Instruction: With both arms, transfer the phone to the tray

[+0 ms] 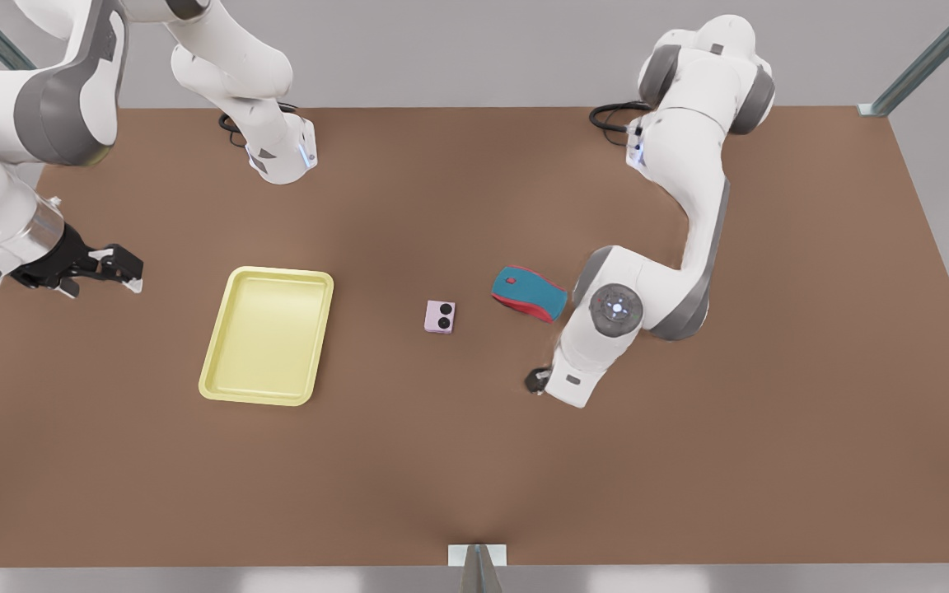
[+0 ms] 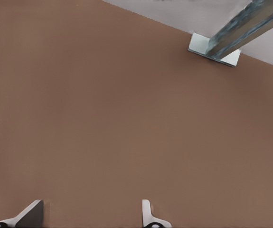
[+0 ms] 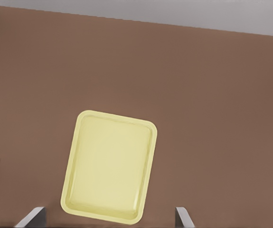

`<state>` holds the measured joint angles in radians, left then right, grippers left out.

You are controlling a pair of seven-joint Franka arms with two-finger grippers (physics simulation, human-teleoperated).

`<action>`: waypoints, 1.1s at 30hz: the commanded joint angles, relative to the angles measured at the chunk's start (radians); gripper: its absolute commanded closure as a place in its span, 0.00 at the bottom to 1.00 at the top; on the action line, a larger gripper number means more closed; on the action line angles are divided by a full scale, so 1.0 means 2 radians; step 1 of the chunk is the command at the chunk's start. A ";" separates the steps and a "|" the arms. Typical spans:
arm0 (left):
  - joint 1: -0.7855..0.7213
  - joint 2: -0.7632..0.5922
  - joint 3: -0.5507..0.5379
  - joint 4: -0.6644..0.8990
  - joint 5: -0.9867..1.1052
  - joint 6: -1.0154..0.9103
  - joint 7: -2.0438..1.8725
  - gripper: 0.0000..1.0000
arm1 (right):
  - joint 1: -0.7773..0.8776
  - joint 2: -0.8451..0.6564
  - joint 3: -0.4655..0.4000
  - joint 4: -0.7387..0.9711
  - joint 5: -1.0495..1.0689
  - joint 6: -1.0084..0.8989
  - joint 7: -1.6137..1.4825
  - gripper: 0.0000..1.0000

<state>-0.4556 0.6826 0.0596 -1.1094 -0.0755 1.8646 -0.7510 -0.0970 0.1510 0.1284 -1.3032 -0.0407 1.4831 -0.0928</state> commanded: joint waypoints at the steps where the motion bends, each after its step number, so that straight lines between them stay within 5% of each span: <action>1: 0.031 -0.024 0.010 0.000 -0.005 -0.138 0.227 0.00 | 0.019 -0.001 0.003 0.003 -0.003 -0.030 0.002 0.00; 4: 0.130 -0.177 -0.020 -0.109 0.021 -0.160 0.355 0.00 | 0.056 0.026 0.005 -0.005 0.008 -0.022 0.015 0.00; 8: 0.141 -0.244 -0.010 -0.146 0.054 -0.178 0.435 0.00 | 0.152 0.028 -0.011 -0.062 0.014 0.039 0.164 0.00; 9: 0.140 -0.239 -0.001 -0.133 0.052 -0.188 0.441 0.00 | 0.164 0.040 -0.011 -0.060 0.026 0.042 0.184 0.00; 11: 0.133 -0.212 -0.005 -0.129 0.052 -0.185 0.442 0.00 | 0.251 0.066 -0.083 -0.059 0.050 0.079 0.223 0.00; 17: 0.127 -0.181 -0.044 -0.102 0.047 -0.194 0.477 0.00 | 0.331 0.102 -0.090 -0.108 0.052 0.163 0.400 0.00; 20: 0.128 -0.173 -0.048 -0.102 0.039 -0.187 0.478 0.00 | 0.351 0.112 -0.087 -0.199 0.053 0.301 0.474 0.00; 33: 0.134 -0.174 -0.039 -0.088 0.041 -0.187 0.469 0.00 | 0.392 0.214 -0.086 -0.195 0.069 0.431 0.568 0.00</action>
<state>-0.1914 0.3329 -0.0200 -1.2907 0.0055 1.4926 0.0231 0.6875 0.5781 -0.0429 -1.6965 0.0963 2.2521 0.6694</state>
